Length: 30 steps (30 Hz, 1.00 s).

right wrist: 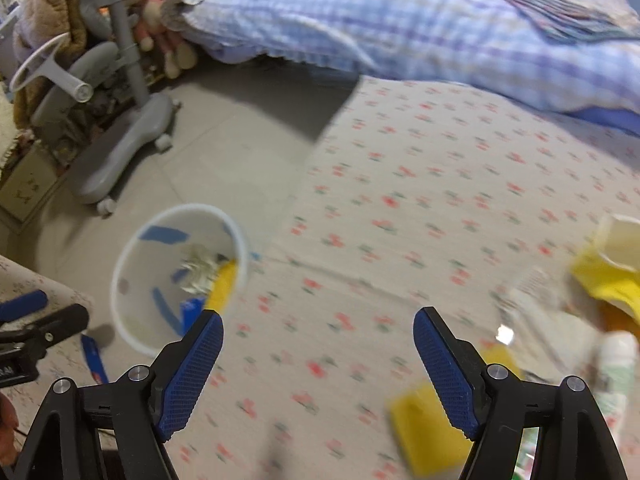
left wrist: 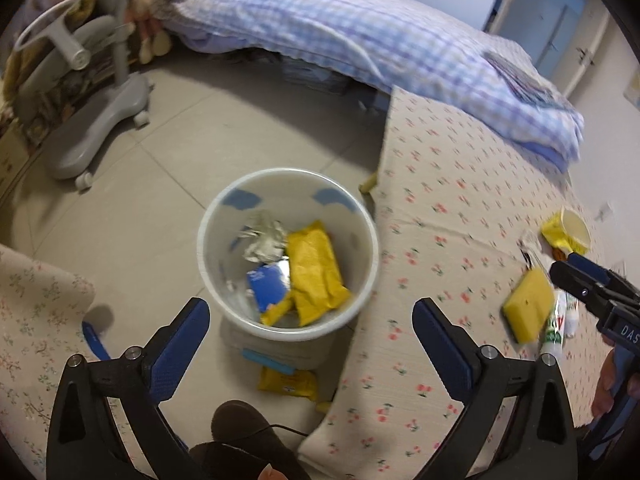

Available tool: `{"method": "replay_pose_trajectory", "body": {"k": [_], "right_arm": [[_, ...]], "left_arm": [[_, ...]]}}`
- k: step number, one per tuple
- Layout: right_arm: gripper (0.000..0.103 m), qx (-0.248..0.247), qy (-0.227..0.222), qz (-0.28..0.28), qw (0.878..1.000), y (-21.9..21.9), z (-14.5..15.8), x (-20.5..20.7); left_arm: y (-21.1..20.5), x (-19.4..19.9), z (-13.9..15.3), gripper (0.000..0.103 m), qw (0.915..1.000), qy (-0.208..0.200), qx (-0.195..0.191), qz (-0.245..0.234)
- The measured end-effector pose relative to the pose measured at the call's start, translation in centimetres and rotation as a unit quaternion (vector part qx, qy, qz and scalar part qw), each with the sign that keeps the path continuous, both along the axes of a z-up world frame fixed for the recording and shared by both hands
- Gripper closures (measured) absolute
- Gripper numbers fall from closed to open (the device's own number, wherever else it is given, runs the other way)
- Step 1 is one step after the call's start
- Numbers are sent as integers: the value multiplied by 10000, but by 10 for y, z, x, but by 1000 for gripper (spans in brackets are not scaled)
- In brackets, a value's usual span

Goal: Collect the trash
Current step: 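Open the right tool to drop the wrapper, then grasp a white bottle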

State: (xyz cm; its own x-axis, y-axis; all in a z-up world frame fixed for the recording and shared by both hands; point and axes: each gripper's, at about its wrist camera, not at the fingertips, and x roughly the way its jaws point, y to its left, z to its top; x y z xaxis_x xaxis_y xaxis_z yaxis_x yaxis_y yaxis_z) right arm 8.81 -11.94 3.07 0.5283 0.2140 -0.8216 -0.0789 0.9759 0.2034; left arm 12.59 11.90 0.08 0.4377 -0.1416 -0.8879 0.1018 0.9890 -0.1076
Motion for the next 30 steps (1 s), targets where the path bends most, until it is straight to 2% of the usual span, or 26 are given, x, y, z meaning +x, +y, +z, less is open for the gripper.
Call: {"method": "replay_pose_trajectory", "body": {"k": [11,17,23,25,30], "right_arm": [[21,-283,423,-925,9944,-107,-13,-39],[21,-138,734,-1274,9890,-149,-25,-53],[21,293,1081,-1601,9807,-179,-46,-56],[27,372,1145,-1696,9781,-188,-53,-55],[62,635,1448,-1781,9712,-203,-71,-52]], "left_arm": [[-48,-3,-9,1,9992,231,32,-339],[-84,-6,-13,1,9961,454,-121,-752],[-117,-11,-15,1,9917,569,-153,-1143],[-126,-11,-16,1,9907,586,-149,-1222],[-150,-13,-18,1,9871,696,-189,-1429]]}}
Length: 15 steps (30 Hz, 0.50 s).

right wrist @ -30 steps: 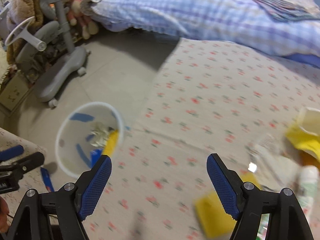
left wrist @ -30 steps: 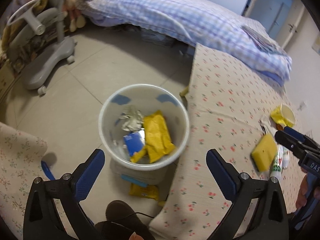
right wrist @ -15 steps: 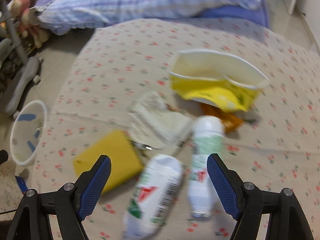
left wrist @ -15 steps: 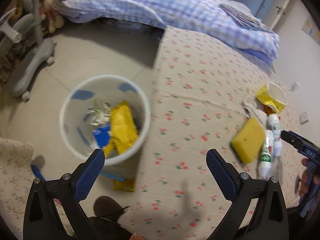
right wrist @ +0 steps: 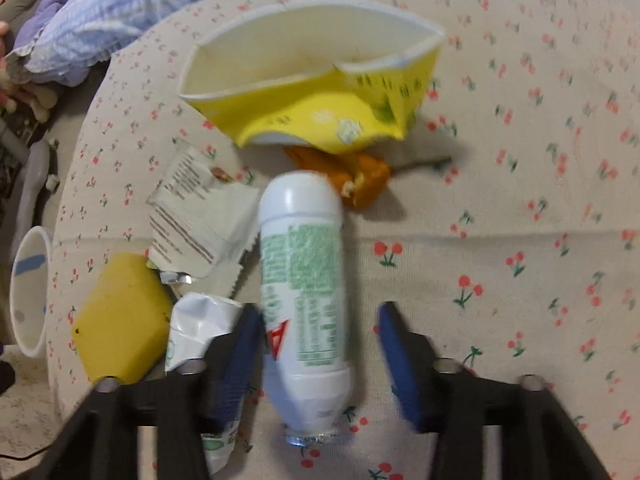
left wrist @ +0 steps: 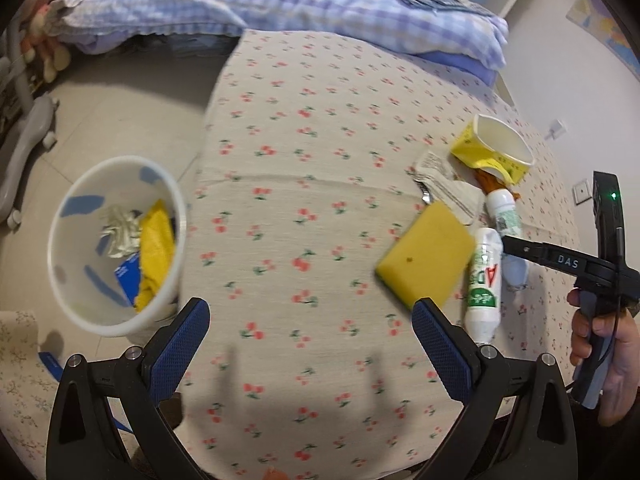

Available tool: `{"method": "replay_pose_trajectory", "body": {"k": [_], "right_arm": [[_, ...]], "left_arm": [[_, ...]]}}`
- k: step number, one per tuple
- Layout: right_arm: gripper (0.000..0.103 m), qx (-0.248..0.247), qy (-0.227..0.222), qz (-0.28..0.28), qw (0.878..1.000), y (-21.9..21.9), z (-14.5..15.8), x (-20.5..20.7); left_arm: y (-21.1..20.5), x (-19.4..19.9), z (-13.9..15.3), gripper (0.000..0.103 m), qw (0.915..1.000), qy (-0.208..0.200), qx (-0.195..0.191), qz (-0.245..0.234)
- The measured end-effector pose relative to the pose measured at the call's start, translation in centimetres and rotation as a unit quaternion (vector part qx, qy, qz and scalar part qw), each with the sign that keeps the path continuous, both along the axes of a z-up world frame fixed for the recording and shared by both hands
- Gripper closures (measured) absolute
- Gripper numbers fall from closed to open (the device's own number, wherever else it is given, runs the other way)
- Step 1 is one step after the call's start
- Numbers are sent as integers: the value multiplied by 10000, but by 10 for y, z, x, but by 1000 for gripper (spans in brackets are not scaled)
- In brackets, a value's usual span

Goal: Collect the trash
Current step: 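Open the right tool to drop the wrapper, then grasp a white bottle, then grasp the yellow sponge with the left tool and drop it into the wastebasket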

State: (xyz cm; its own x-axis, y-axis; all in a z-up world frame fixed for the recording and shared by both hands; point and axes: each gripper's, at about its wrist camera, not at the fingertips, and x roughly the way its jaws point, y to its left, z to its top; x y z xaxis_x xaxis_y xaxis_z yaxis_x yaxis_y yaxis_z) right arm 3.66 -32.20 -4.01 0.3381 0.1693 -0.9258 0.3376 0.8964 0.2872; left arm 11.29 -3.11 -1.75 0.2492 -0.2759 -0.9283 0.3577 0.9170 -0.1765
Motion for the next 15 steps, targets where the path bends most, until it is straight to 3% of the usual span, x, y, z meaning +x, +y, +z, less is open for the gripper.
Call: {"method": "replay_pose_trajectory", "body": {"k": [7,15], "right_arm": [[63,136,-207,-18,9997,-5,9,-7],[63,75,-515,-164,9985,-29,26,-28]], "left_arm": [[-40,-3,-5,3,9989,31,-35,-466],[-90,1,-17,19,9934,-69,129,-1140]]}}
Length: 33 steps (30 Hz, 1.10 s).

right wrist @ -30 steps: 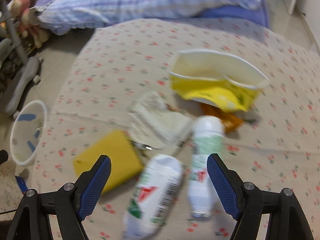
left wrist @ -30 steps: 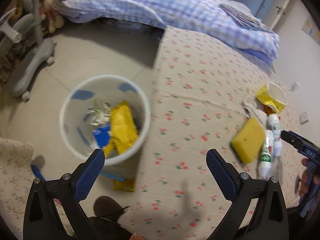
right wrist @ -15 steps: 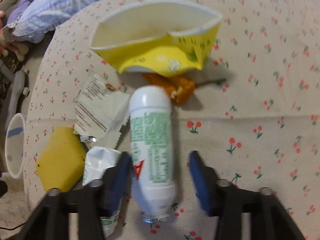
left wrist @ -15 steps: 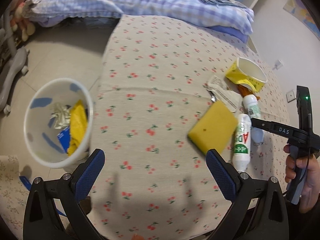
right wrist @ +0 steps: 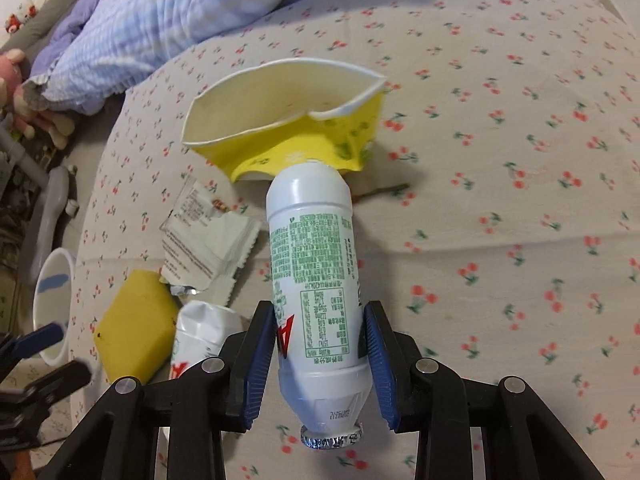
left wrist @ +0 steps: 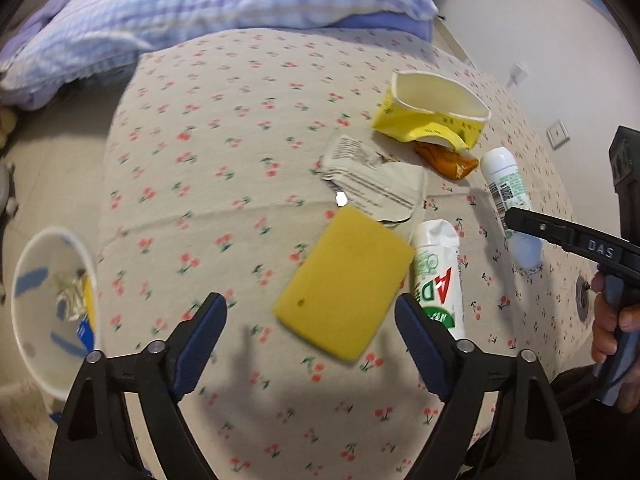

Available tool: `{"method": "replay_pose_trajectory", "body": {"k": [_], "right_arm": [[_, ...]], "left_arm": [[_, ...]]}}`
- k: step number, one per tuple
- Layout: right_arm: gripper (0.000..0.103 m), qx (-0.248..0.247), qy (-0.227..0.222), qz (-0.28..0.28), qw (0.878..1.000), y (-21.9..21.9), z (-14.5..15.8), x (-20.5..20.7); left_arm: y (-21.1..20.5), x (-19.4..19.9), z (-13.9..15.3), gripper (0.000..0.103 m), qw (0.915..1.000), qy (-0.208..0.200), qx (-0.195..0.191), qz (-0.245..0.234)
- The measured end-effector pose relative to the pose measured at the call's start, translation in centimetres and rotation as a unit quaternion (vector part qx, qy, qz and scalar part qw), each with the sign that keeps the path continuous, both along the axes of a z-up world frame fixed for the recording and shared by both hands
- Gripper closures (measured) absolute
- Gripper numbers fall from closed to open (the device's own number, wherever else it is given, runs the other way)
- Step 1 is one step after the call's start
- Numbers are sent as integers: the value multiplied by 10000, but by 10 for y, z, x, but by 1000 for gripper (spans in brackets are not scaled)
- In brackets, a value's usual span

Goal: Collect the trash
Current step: 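Grasp the yellow sponge with the left tool and drop it into the wastebasket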

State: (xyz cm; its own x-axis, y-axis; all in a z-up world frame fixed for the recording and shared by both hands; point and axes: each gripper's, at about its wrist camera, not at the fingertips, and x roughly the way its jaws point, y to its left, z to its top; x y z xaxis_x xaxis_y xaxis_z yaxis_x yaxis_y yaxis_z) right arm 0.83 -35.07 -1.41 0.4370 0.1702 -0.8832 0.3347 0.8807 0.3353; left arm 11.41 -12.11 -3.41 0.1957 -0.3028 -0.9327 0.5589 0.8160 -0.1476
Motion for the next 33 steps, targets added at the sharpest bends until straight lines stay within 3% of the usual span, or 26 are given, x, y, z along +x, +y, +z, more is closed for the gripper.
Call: {"method": "replay_pose_trajectory", "body": {"k": [5,10,12,18,33], "right_arm": [[63,-24,28,-43,10000,-12,0,-11],[63,-78,81,-14,9999,-19,-5,-20],[63,-64,123,-30,9999,-22,-7,-23],[63,-53,107,-36,9999,-24,-7,-28],[63,-5,-190,48,9998,-6,14,-14]], "left_arm": [[-18,-1,-15,22,9996,154,138,-187],[-29,-2,-33,24,9981,233,535,-220],[-30,1,-38,30,9978,277,596,-104],[-20,6,-27,38,9991,316,214,195],[46,12,15,39,9960,-108,-213,864]]}}
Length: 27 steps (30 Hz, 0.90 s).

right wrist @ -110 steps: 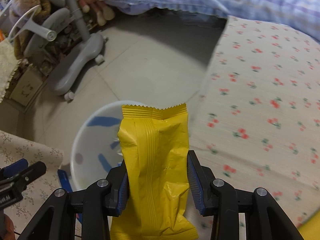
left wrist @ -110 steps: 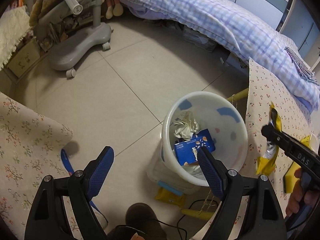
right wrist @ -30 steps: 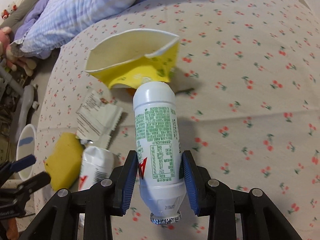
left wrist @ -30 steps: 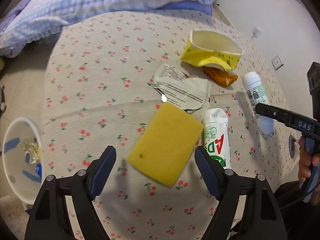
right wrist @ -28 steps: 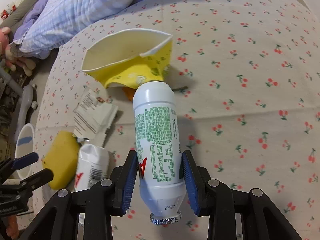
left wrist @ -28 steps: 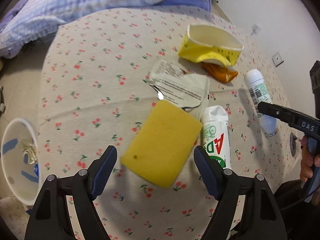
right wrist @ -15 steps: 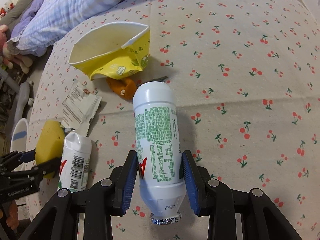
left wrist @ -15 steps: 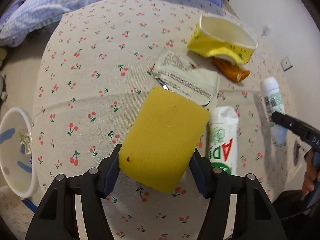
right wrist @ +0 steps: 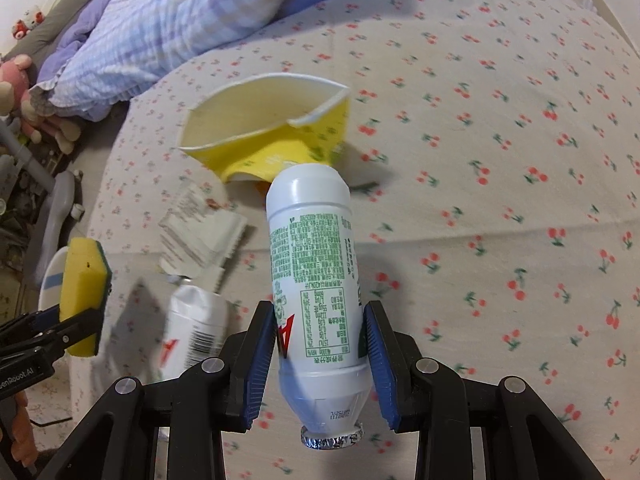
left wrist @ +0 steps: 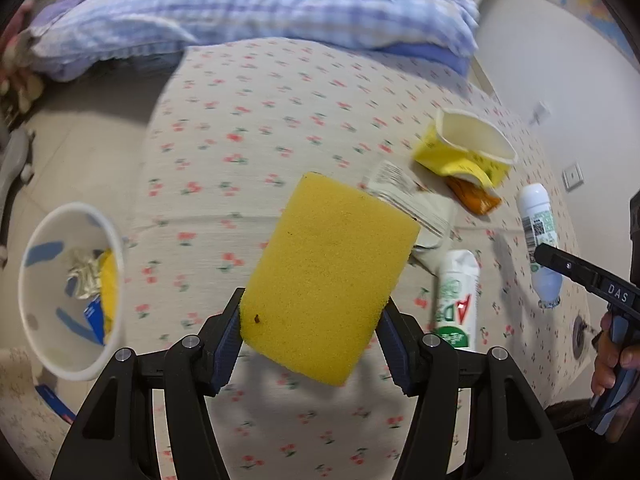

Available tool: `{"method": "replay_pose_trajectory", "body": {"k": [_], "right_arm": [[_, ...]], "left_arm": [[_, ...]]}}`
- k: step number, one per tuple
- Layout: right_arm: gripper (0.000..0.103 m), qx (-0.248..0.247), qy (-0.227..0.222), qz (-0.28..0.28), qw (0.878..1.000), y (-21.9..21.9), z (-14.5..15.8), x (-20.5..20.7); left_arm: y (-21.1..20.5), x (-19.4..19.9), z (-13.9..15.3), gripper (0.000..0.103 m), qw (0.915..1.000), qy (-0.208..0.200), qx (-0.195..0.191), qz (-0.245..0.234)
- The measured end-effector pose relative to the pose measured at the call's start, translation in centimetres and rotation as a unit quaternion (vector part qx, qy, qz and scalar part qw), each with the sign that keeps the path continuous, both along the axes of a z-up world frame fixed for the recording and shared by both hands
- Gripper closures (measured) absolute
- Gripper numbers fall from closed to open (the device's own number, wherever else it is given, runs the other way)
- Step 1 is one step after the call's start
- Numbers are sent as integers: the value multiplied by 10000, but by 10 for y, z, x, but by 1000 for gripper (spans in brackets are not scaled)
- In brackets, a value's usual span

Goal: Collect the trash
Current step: 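Grasp the yellow sponge with the left tool and drop it into the wastebasket, then carry the white bottle in the right tool to the wastebasket and release it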

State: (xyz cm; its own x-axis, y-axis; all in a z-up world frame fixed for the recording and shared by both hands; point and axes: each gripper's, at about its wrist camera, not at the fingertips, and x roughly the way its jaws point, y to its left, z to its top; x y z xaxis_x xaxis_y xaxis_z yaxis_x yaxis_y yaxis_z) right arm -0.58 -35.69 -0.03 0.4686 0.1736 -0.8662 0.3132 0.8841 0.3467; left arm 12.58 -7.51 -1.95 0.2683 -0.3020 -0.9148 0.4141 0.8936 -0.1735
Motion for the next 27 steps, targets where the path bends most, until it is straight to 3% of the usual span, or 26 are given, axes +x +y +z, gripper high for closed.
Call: {"method": "replay_pose_trajectory", "body": {"k": [8,19,22,24,27], "right_arm": [[63,-29,-180,358,9992,38,14,28],[63,37,-256,890,9957,108,17,71],[63,59,-272,1007,9945,125,16,81],[63,70,-278,1084,9937,135,15,87],[63,85,-274,1186,9925,149,13,94]], "left_arm": [[67,17,4,39,9968,-105,-57,792],[179,45,-2,38,9773,-55,-83,2116],[197,52,-7,33,9705,-100,97,2407],[204,56,-13,19,9674,13,280,2516],[215,54,-20,17,9621,57,471,2684]]}}
